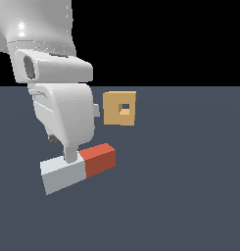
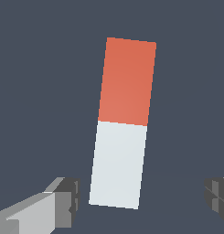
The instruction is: Insert the peg into the horizontal hole in a box.
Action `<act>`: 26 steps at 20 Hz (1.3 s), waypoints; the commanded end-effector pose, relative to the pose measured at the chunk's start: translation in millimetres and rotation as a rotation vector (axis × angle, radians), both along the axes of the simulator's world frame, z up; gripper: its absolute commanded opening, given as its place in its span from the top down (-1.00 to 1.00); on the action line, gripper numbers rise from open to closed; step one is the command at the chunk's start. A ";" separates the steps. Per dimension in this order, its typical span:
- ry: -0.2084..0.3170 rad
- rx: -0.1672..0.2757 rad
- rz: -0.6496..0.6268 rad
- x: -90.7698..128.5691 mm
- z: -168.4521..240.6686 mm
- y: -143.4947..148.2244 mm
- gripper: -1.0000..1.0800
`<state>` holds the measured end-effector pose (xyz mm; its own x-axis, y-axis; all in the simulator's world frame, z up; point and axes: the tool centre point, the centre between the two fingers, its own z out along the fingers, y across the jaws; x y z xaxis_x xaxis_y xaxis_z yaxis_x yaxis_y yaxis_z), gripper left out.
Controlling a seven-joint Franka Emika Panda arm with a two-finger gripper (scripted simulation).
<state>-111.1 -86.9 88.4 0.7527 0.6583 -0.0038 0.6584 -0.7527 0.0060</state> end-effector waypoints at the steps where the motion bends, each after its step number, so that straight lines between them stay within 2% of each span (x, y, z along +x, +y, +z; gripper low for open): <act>1: 0.000 0.002 -0.046 -7.3 -6.0 1.2 -0.92; 8: 0.001 0.006 -0.110 -17.4 -14.9 4.1 -0.92; 17: 0.001 0.007 -0.110 -17.3 -17.7 4.8 -0.92; 26: 0.001 0.007 -0.110 -18.0 -50.0 5.2 -0.92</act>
<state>-128.9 -81.8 45.2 0.8203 0.5719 -0.0007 0.5719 -0.8203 0.0000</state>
